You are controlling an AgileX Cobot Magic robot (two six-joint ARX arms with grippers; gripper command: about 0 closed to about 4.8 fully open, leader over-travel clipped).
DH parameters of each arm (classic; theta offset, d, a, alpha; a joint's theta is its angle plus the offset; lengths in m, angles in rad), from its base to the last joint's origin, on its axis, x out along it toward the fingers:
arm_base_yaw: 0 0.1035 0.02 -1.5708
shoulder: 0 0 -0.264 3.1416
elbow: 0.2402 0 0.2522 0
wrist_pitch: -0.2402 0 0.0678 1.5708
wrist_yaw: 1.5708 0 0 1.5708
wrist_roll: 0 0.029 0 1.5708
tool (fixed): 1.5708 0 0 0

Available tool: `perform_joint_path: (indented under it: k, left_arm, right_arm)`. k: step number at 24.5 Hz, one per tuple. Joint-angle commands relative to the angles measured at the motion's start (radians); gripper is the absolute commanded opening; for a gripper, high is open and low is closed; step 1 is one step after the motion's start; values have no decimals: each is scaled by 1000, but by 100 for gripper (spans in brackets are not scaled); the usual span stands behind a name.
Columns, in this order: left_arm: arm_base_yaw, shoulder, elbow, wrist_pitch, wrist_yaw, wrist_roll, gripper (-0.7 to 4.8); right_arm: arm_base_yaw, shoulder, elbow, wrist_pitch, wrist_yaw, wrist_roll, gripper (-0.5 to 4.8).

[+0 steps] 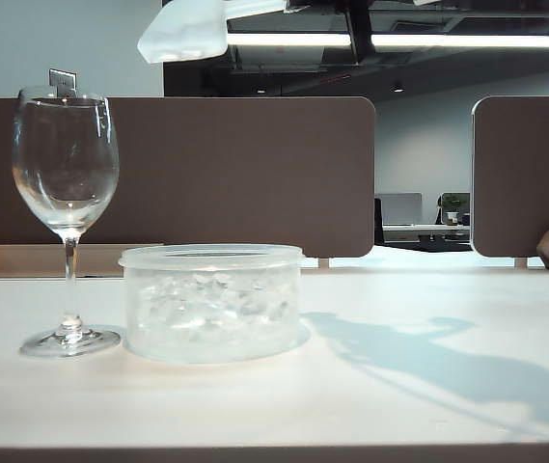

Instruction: Pick up an ice shovel filled with ice cubes and pour the ice from the shovel into the glass.

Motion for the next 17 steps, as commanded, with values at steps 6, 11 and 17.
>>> perform_joint_path:
  k: [6, 11, 17]
  left_arm:
    - [0, 1, 1, 8, 2, -3, 29]
    - [0, 1, 1, 8, 2, -3, 29]
    - [0, 1, 1, 8, 2, -3, 29]
  right_arm:
    - [3, -3, 54, -76, -44, -41, -2]
    - [3, -2, 55, -77, -61, -42, -2]
    - [8, 12, 57, -77, -84, -43, -2]
